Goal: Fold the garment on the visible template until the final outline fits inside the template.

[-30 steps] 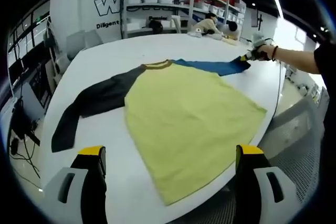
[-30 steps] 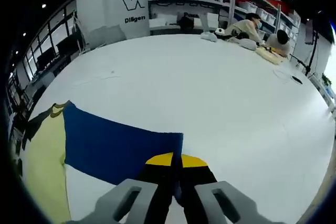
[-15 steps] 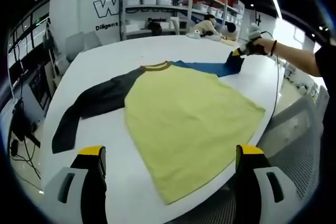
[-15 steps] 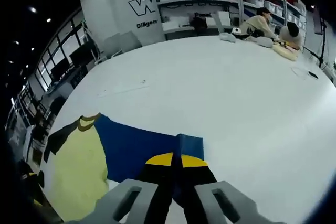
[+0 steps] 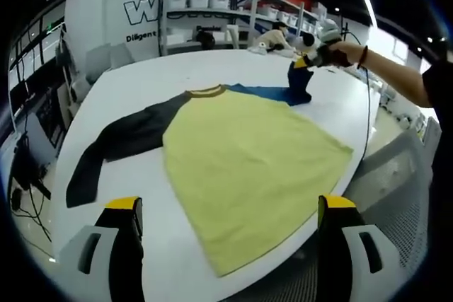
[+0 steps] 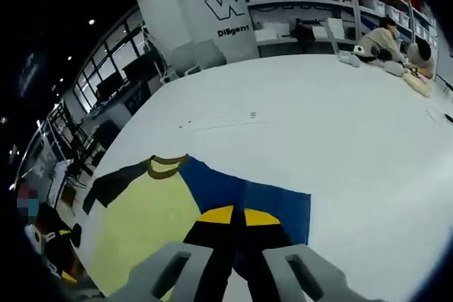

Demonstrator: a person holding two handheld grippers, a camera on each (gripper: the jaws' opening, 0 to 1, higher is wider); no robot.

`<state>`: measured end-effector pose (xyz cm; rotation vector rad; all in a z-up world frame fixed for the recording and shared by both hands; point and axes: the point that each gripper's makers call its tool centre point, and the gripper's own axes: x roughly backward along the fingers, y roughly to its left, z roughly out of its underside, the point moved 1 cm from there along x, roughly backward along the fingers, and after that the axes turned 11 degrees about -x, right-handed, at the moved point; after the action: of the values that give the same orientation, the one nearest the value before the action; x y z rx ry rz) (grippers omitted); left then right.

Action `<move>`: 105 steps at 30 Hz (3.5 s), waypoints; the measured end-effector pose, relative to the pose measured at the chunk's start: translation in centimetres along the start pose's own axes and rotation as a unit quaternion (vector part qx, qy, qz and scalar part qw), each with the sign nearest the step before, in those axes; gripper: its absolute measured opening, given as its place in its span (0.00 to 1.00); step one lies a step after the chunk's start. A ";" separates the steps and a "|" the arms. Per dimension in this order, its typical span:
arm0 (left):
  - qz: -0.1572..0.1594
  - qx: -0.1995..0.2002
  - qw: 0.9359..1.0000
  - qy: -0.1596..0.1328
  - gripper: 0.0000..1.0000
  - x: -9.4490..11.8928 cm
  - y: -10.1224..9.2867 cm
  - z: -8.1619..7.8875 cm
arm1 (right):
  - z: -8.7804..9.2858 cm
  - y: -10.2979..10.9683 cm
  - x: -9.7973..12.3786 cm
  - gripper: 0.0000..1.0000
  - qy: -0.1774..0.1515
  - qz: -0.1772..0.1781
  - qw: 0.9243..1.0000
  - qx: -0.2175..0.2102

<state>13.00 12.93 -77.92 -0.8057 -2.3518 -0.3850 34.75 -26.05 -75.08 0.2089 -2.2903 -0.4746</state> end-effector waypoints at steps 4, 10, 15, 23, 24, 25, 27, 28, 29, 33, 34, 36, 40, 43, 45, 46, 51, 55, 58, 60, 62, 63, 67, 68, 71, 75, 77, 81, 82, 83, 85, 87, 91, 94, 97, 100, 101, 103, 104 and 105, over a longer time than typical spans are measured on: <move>-0.001 0.001 1.000 0.009 0.99 0.1 0.0 0.4 | 0.2 2.5 -0.3 0.00 0.003 -0.015 1.000 0.015; 0.000 0.001 1.000 0.011 0.99 0.2 -0.2 0.5 | 0.5 5.8 -0.5 0.00 0.005 -0.033 0.999 0.037; 0.002 -0.001 1.000 0.016 0.99 0.1 -0.4 0.7 | 0.6 8.4 -0.8 0.00 0.005 -0.051 0.997 0.056; 0.004 0.002 1.000 0.012 0.99 0.2 -0.6 0.6 | 0.9 12.9 -1.4 0.00 0.002 -0.085 0.994 0.070; 0.004 0.001 1.000 0.012 0.99 0.3 -0.6 0.6 | 1.0 13.3 -1.4 0.00 0.003 -0.086 0.994 0.071; 0.005 0.001 1.000 0.013 0.99 0.3 -0.7 0.7 | 1.1 13.8 -1.5 0.00 0.002 -0.087 0.993 0.075; 0.004 0.001 1.000 0.015 0.99 0.3 -0.7 0.8 | 1.3 14.6 -1.9 0.00 0.001 -0.085 0.993 0.082; 0.004 0.001 1.000 0.015 0.99 0.3 -0.7 0.9 | 1.4 14.9 -2.1 0.00 0.000 -0.083 0.993 0.083; 0.005 0.002 1.000 0.016 0.99 0.3 -0.8 0.9 | 1.5 15.2 -2.2 0.00 0.000 -0.081 0.993 0.089; 0.006 0.001 1.000 0.015 0.99 0.3 -0.9 0.9 | 2.1 17.0 -2.8 0.00 0.004 -0.087 0.991 0.101; 0.007 0.000 1.000 0.014 0.99 0.3 -0.9 0.8 | 2.3 17.8 -3.0 0.00 0.006 -0.094 0.990 0.102; 0.007 0.001 1.000 0.013 0.99 0.3 -0.9 0.8 | 2.5 18.4 -3.2 0.00 0.007 -0.098 0.990 0.104; 0.007 -0.001 1.000 0.019 0.99 0.3 -0.7 1.1 | 2.9 20.3 -3.8 0.00 0.010 -0.105 0.988 0.113; 0.004 -0.001 1.000 0.016 0.99 0.5 -0.3 1.0 | 3.3 21.3 -4.3 0.00 0.018 -0.108 0.987 0.116; 0.002 -0.001 1.000 0.014 0.99 0.6 -0.1 0.8 | 3.6 22.0 -4.6 0.00 0.019 -0.106 0.987 0.122; 0.001 -0.001 1.000 0.013 0.99 0.6 0.0 0.8 | 3.7 22.3 -4.7 0.00 0.020 -0.106 0.986 0.125; 0.001 -0.003 1.000 0.014 0.99 0.7 0.0 1.0 | 4.4 24.2 -5.7 0.00 0.029 -0.115 0.984 0.130; 0.004 0.001 1.000 0.016 0.99 0.6 -0.2 1.3 | 5.5 25.0 -6.6 0.00 0.041 -0.115 0.984 0.129; 0.004 0.003 1.000 0.017 0.99 0.6 -0.2 1.4 | 6.4 25.6 -7.3 0.00 0.052 -0.117 0.983 0.134; 0.003 0.004 1.000 0.018 0.99 0.6 -0.2 1.5 | 6.8 25.9 -7.6 0.00 0.056 -0.118 0.982 0.132; 0.002 0.005 1.000 0.017 0.99 0.7 -0.1 1.5 | 7.2 26.3 -8.0 0.00 0.061 -0.120 0.982 0.131; 0.002 0.006 1.000 0.017 0.99 0.7 -0.1 1.5 | 7.4 26.4 -8.1 0.00 0.063 -0.120 0.982 0.132; 0.001 0.008 1.000 0.019 0.99 0.7 0.0 1.6 | 8.3 27.1 -8.9 0.00 0.074 -0.126 0.980 0.135; 0.001 0.008 1.000 0.019 0.99 0.7 0.0 1.6 | 8.6 27.2 -9.1 0.00 0.078 -0.125 0.980 0.134; -0.001 0.010 1.000 0.019 0.99 0.7 0.1 1.7 | 9.4 27.5 -9.8 0.00 0.085 -0.127 0.978 0.141; -0.002 0.013 1.000 0.020 0.99 0.8 0.2 1.9 | 10.0 27.5 -10.8 0.00 0.094 -0.127 0.977 0.142; -0.002 0.014 1.000 0.021 0.99 0.9 0.2 1.9 | 10.3 27.5 -11.2 0.00 0.098 -0.127 0.977 0.141; -0.006 0.018 1.000 0.020 0.99 1.0 0.4 2.0 | 11.2 27.6 -12.2 0.00 0.111 -0.129 0.974 0.150; -0.007 0.018 1.000 0.020 0.99 1.0 0.4 2.0 | 11.7 27.7 -12.6 0.00 0.117 -0.131 0.973 0.152; -0.007 0.019 1.000 0.019 0.99 1.1 0.4 2.0 | 12.0 27.7 -12.9 0.00 0.120 -0.132 0.971 0.156; -0.007 0.018 1.000 0.020 0.99 1.1 0.4 2.0 | 12.3 27.7 -13.4 0.00 0.123 -0.132 0.970 0.164; -0.007 0.020 1.000 0.021 0.99 1.1 0.4 2.1 | 12.7 27.7 -14.0 0.00 0.128 -0.132 0.969 0.166; -0.006 0.021 0.999 0.023 0.99 1.1 0.5 2.3 | 13.5 27.7 -15.3 0.00 0.138 -0.139 0.969 0.151; -0.006 0.020 0.999 0.024 0.99 1.0 0.6 2.3 | 14.1 27.7 -15.9 0.00 0.147 -0.144 0.969 0.139; -0.007 0.019 0.999 0.025 0.99 1.0 0.8 2.3 | 14.5 28.0 -16.1 0.00 0.150 -0.155 0.968 0.126; -0.007 0.020 0.999 0.026 0.99 0.9 0.9 2.4 | 14.8 28.6 -16.0 0.01 0.154 -0.173 0.966 0.116; -0.007 0.021 0.999 0.028 0.99 0.8 0.9 2.4 | 14.8 28.8 -15.9 0.02 0.153 -0.179 0.965 0.115; -0.006 0.021 0.999 0.028 0.99 0.8 0.8 2.4 | 14.9 29.1 -15.9 0.05 0.153 -0.185 0.964 0.112; -0.006 0.021 0.999 0.028 0.99 0.8 0.8 2.4 | 15.0 29.2 -15.8 0.07 0.154 -0.186 0.964 0.111; -0.006 0.021 0.999 0.028 0.99 0.8 0.8 2.4 | 15.0 29.4 -15.7 0.11 0.152 -0.191 0.964 0.109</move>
<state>11.90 15.00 -79.24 -0.7509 -2.3061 -0.3568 34.59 9.54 -83.28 0.7901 -1.9960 -0.3515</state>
